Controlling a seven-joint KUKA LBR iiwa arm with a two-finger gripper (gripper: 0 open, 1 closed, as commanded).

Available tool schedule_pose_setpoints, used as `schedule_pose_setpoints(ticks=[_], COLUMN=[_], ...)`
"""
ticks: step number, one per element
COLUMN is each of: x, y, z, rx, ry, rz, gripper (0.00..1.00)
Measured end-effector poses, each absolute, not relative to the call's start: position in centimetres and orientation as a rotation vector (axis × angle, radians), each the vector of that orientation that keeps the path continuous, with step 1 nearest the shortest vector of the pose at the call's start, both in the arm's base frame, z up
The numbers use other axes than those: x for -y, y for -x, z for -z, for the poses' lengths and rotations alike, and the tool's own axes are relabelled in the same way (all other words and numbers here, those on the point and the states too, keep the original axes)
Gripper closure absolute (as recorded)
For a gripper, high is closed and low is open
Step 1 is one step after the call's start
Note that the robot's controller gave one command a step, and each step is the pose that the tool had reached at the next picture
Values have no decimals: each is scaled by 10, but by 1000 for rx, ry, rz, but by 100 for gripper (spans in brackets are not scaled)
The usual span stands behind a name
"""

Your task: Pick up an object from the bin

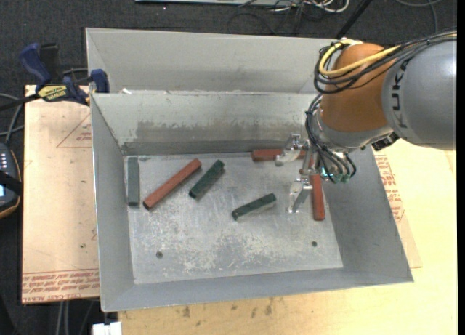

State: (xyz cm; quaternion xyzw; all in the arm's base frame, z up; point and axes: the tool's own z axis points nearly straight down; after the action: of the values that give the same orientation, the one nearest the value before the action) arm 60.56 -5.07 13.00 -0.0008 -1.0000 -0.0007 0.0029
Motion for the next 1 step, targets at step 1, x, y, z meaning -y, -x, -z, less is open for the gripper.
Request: schedule_pose_setpoints(ticks=[1], x=[51], y=[-607], z=[-135], rx=[3143], ry=[1], rz=[1], gripper=[0])
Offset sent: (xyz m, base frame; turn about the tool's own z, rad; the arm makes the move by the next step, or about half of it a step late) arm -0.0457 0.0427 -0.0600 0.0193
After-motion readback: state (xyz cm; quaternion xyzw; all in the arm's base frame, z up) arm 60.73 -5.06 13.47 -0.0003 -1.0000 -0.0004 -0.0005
